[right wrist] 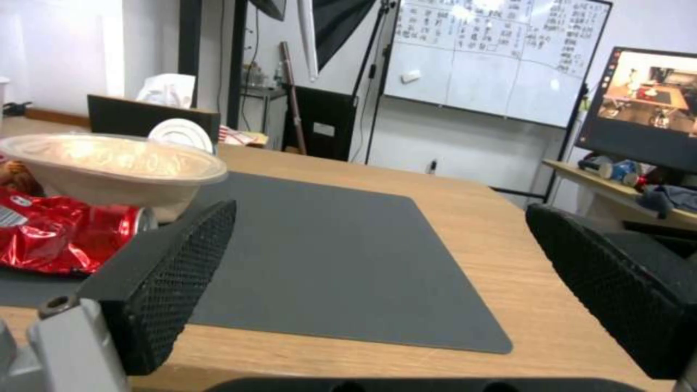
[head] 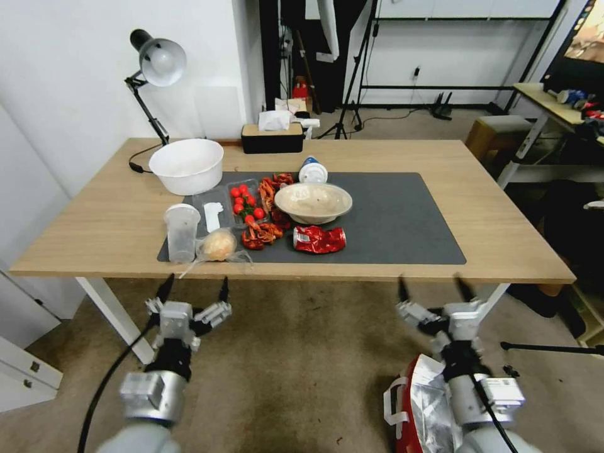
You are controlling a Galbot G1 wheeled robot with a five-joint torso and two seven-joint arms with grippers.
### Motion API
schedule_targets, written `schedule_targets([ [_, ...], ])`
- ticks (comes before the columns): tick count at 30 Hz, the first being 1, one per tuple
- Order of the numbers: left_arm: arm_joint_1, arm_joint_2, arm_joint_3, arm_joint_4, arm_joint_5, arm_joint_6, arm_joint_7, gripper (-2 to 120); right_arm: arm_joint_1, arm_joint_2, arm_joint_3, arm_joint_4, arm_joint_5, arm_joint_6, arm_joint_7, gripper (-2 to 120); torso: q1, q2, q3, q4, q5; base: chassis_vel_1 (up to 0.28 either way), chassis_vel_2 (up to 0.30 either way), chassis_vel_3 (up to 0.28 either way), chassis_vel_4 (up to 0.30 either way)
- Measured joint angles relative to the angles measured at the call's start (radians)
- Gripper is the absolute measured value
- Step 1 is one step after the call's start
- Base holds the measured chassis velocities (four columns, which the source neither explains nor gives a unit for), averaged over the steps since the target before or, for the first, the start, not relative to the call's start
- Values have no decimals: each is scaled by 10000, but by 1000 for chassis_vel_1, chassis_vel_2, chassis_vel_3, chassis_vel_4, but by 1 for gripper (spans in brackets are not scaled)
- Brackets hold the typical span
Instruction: Pick up the food delivery bag from the floor and place it on the table.
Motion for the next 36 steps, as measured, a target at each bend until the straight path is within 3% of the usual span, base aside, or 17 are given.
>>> schedule_targets([
  [4, -62, 129, -14, 135, -231, -126, -53, 100, -13, -10, 0, 79, 19, 1, -56, 100, -2, 0, 0, 9, 5, 0, 0, 0, 0],
  [13, -25, 169, -99, 348, -321, -803, 115, 100, -11, 17, -15, 43, -30, 1, -163, 100, -2, 1, -1, 7, 5, 0, 0, 0, 0],
  [20, -47, 162, -85, 460, -244, -939, 89, 100, -99, 34, 13, 106, -154, 3, -381, 100, -39, -78, -40, 7, 4, 0, 0, 0, 0],
  [36, -82, 123, -17, 690, -209, -1157, 92, 100, -132, 116, -35, 331, -221, -238, -299, 100, -420, -957, -534, 6, 4, 0, 0, 0, 0],
])
